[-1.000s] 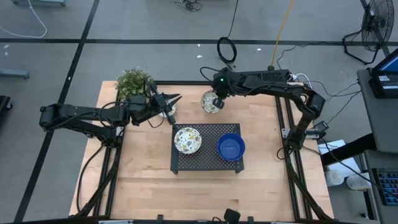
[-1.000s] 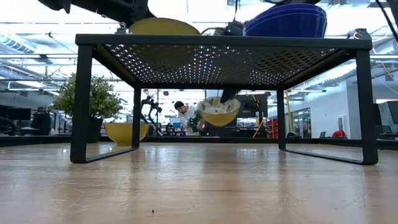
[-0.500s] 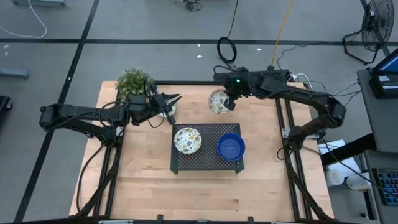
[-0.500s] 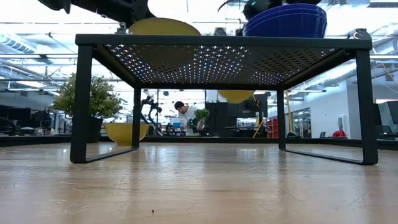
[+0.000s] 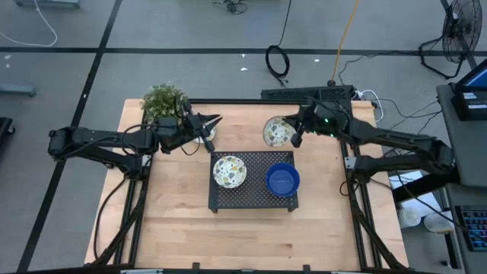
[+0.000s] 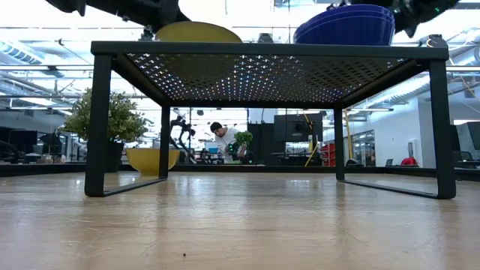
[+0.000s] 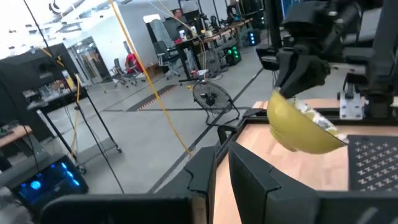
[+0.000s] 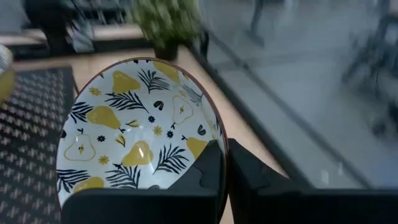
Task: Pick & Place Mini bowls
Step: Stack the right white bowl on the white bowl on the shelf
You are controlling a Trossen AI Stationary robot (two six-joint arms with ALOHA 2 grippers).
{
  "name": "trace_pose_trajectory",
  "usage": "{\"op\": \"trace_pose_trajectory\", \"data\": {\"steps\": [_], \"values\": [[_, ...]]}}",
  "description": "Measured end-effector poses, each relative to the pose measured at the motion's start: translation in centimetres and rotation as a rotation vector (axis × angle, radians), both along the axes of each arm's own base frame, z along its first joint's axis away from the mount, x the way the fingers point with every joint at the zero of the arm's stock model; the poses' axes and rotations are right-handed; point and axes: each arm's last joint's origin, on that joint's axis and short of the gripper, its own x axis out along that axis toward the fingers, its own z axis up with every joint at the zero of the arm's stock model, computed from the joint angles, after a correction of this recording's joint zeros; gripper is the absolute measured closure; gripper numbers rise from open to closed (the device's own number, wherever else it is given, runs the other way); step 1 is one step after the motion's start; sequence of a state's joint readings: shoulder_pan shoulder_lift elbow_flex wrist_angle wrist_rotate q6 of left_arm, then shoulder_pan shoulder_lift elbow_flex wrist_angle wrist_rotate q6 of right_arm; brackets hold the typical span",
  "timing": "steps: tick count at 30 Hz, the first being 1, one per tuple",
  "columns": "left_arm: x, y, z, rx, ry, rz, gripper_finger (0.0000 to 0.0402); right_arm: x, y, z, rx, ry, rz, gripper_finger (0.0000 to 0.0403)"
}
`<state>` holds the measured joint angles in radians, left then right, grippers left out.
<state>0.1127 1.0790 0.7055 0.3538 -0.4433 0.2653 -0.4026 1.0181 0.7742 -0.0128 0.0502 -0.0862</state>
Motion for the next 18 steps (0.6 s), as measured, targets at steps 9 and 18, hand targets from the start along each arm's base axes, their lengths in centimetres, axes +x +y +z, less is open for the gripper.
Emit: {"op": "trace_pose_trajectory", "data": {"steps": [9, 18], "values": [[0.0, 0.0, 0.1, -0.053, -0.047, 0.000, 0.0350, 0.7, 1.5, -1.8, -0.291, -0.239, 0.100, 0.0403], [0.2, 0.4, 0.6, -0.048, -0.119, 0.013, 0.0350, 2.1, 1.7, -3.4, -0.518, -0.106, -0.018, 0.0403]]}}
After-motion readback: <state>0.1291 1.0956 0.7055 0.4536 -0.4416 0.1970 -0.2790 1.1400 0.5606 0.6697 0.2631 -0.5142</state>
